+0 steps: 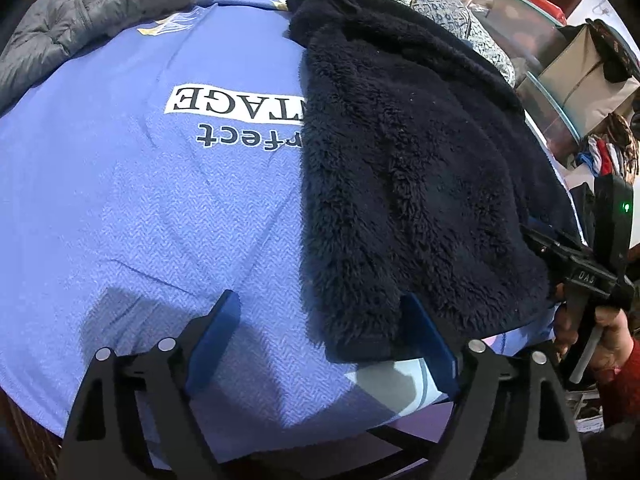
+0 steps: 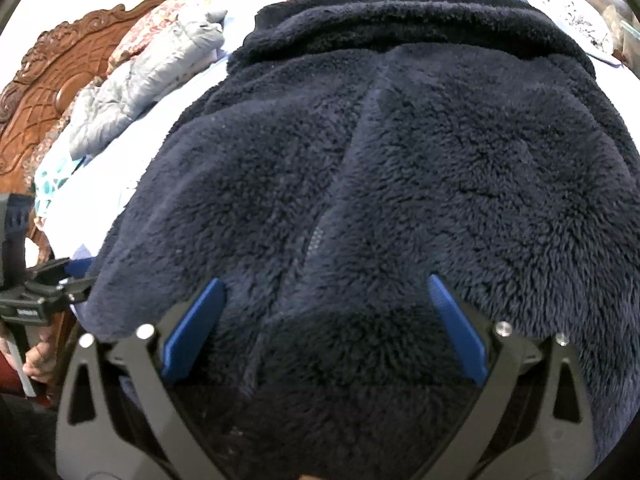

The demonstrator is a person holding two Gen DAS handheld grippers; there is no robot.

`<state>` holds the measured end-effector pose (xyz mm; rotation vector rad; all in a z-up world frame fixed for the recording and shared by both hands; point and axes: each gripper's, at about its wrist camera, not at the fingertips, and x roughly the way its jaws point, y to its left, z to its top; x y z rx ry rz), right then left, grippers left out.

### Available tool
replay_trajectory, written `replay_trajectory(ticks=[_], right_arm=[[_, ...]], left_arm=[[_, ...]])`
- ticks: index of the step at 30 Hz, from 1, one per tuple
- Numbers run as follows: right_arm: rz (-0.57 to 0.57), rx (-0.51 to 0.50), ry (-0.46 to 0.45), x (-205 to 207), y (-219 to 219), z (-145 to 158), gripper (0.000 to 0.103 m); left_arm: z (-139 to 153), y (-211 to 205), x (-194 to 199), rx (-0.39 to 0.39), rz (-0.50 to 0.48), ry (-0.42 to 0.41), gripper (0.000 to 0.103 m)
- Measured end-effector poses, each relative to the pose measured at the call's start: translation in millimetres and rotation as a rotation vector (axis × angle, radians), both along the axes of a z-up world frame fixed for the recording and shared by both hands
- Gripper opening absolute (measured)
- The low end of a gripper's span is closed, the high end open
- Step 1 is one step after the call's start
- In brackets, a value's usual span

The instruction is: Fold large clothes

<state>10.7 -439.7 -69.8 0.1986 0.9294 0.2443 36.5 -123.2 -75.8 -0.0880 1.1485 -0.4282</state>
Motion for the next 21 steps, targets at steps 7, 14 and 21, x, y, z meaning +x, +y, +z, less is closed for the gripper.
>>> replay_trajectory(ticks=[7,14,21], right_arm=[[0.003,0.006,0.001,-0.4,-2.0,-0.2,0.097],[0.005,0.006,0.001,-0.1,-3.7,-0.8,0.097],[-0.001,0.002,0.007,-0.2,0.3,0.5,0.097]], left_arm=[[-1.2,1.4,4.1,-0.008,-0.008,0.012,0.101],[-2.3,4.9,2.1,-0.001,-0.017,-0.008,0.101],[-1.4,3.9,-1.1,-0.002,-0.02,-0.017,0.101]])
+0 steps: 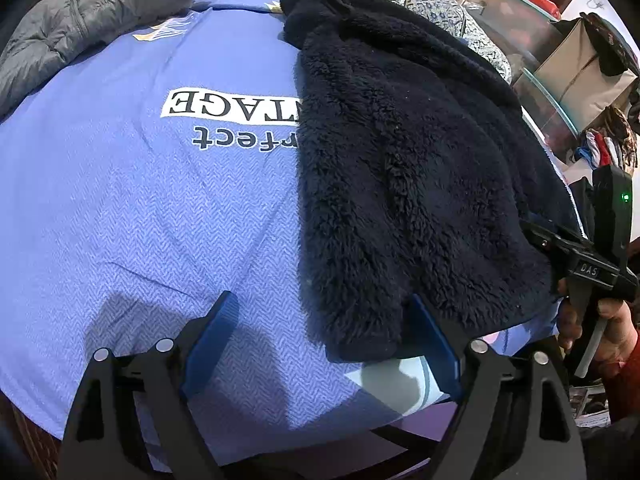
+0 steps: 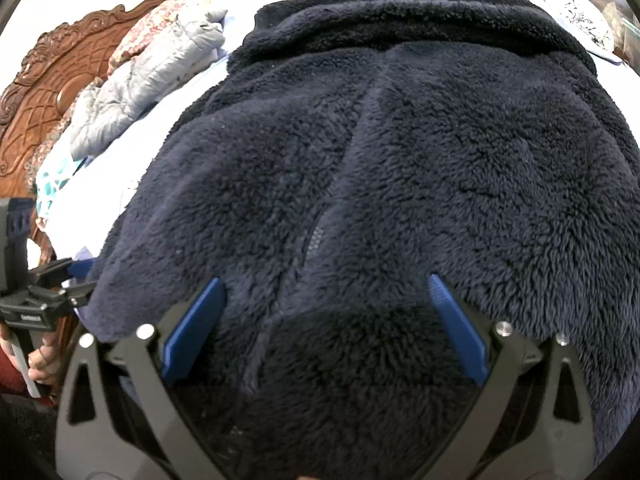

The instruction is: Fold large clothes

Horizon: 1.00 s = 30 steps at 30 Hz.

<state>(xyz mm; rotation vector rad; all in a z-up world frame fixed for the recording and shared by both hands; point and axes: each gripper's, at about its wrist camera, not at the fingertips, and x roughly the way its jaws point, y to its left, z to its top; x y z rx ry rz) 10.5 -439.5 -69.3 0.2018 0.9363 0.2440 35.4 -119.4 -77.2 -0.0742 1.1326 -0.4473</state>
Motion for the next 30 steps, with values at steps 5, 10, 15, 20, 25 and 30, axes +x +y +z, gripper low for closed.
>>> replay_trajectory(ticks=[5,10,15,20,25,30], right_arm=[[0.0,-0.009,0.035,11,-4,9,0.097],[0.007,0.046,-0.054,-1,4,47,0.083],[0.23,-0.017,-0.194,-31,63,88,0.083],[0.453,-0.137,-0.211,-47,128,77,0.083],[0.534,-0.205,-0.161,-33,159,48,0.083],[0.609,-0.311,-0.17,-20,200,35,0.083]], left_arm=[[4,-2,2,0.007,-0.023,0.013,0.101],[24,14,5,-0.045,0.017,0.003,0.101],[56,57,3,-0.132,0.115,-0.065,0.101],[72,101,-1,-0.178,0.217,-0.082,0.101],[65,116,-9,-0.231,0.255,-0.04,0.101],[55,110,-14,-0.241,0.241,-0.02,0.101]])
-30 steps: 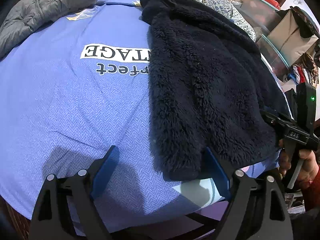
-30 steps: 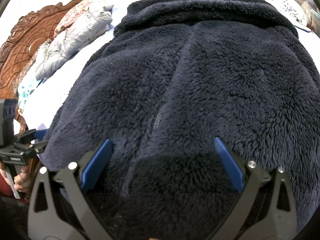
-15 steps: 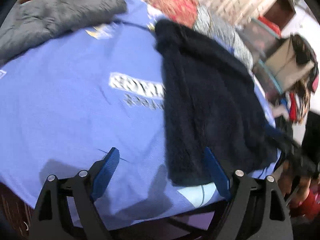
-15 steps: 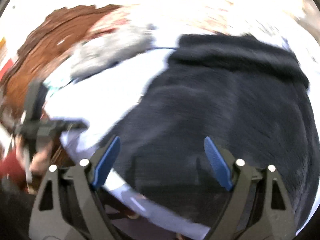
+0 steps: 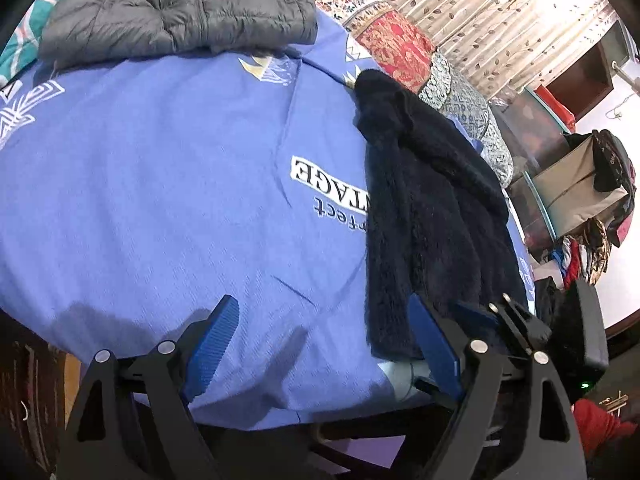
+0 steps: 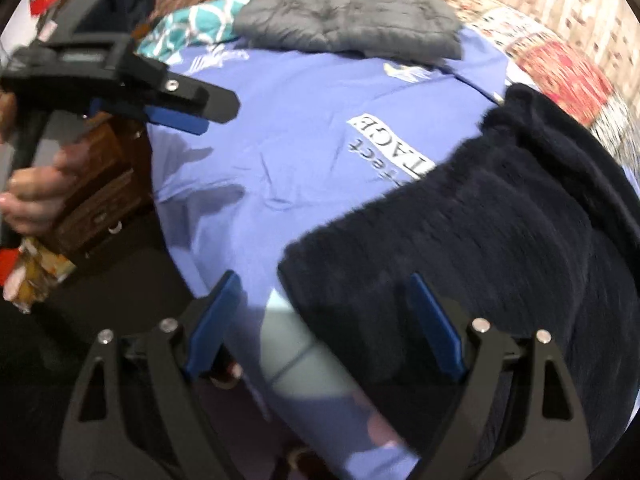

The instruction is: Fold large clothes

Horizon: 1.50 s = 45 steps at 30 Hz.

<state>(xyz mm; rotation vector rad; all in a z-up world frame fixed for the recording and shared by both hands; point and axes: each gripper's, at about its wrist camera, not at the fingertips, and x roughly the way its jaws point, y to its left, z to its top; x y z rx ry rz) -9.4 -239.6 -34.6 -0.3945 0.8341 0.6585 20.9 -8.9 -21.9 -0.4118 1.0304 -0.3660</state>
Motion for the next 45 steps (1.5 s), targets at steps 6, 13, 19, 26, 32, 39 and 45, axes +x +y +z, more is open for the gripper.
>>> replay_trajectory(ticks=[6,13,19,26,32,39,45], right_arm=[[-0.118,0.073,0.167,39,-8,-13,0.014],[-0.038,0.251,0.304,31,0,17,0.013],[-0.102,0.295,0.395,39,-3,-24,0.019],[-0.161,0.403,0.24,9,-72,25,0.068],[-0.552,0.504,0.079,-39,-236,44,0.068],[-0.952,0.347,-0.002,-73,-361,19,0.068],[-0.974,0.423,0.174,-57,-380,-28,0.041]], left_arm=[[0,3,-3,-0.011,-0.006,-0.001,0.101],[7,20,-3,-0.052,0.011,-0.015,0.101],[13,11,5,-0.068,-0.003,-0.01,0.101],[7,-44,20,-0.037,-0.137,0.022,0.101],[-11,-95,27,0.011,-0.236,0.071,0.101],[-32,-133,29,0.193,-0.263,0.107,0.101],[-44,-159,25,0.37,-0.266,0.1,0.101]])
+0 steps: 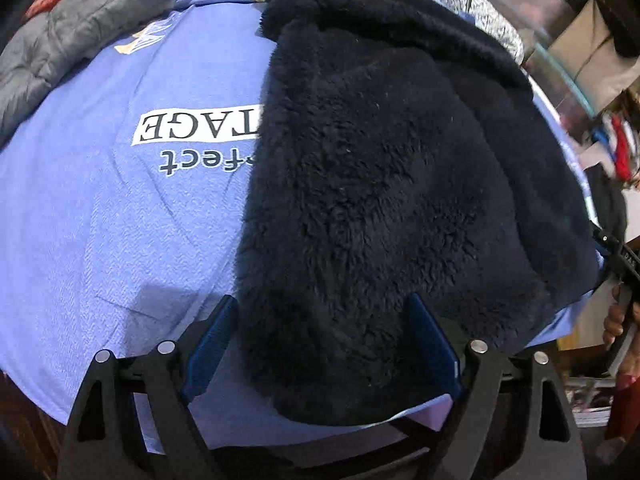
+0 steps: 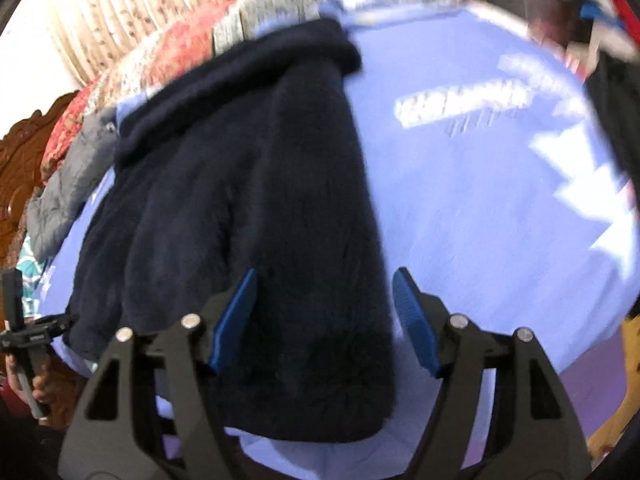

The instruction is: Fold large clothes

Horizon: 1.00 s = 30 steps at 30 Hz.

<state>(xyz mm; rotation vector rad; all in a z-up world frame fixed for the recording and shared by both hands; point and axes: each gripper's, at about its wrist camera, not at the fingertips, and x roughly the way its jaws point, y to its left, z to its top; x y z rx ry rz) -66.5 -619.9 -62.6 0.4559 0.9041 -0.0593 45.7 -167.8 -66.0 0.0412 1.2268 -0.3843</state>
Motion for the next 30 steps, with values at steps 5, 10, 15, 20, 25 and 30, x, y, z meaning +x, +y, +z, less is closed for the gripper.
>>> replay_trajectory(ticks=[5,10,15,20,25,30], right_arm=[[-0.071,-0.047,-0.012,-22,-10,-4,0.007],[-0.05,-0.005,0.002,-24,-11,-17,0.008],[-0.05,0.14,-0.025,-23,-24,-18,0.013],[-0.026,0.241,-0.067,-34,-36,-11,0.016],[-0.054,0.246,-0.056,-40,-35,-17,0.057],[-0.024,0.299,-0.056,-35,-28,-19,0.062]], left_arm=[[-3,-18,-4,0.065,-0.024,-0.026,0.086],[-7,-28,-2,0.098,-0.056,-0.032,0.079],[-8,-22,1,0.066,-0.043,-0.011,0.079],[-5,-9,1,0.011,-0.022,0.025,0.08],[-10,-6,-1,0.009,-0.022,0.033,0.082],[-13,-13,-4,0.025,-0.027,0.022,0.083]])
